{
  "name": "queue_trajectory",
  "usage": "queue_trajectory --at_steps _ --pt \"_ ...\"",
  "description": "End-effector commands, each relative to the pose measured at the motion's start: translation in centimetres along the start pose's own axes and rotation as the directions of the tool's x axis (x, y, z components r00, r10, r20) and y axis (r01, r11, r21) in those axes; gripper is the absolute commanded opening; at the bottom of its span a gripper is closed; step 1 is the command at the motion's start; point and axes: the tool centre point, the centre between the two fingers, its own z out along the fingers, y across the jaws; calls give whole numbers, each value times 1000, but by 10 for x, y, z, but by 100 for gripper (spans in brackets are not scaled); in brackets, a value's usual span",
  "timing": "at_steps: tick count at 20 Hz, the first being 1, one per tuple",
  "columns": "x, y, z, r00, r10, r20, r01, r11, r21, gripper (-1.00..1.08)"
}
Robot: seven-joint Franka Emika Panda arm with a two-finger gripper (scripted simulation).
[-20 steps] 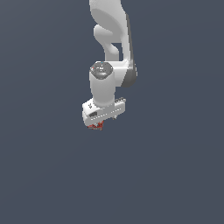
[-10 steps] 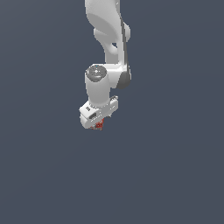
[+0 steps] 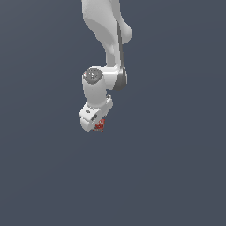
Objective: Pick up the object and move it to a goal position.
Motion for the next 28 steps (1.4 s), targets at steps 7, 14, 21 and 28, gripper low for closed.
queue_trajectory --at_steps 7,14,21,28 --pt "-19 -4 14 975 -221 -3 221 975 -1 100" --pt "-30 -7 23 930 -368 -8 368 930 -2 100" --pt "-37 -10 28 893 -449 -11 449 893 -4 100" --pt "-39 -10 29 884 -466 -12 466 885 -5 100"
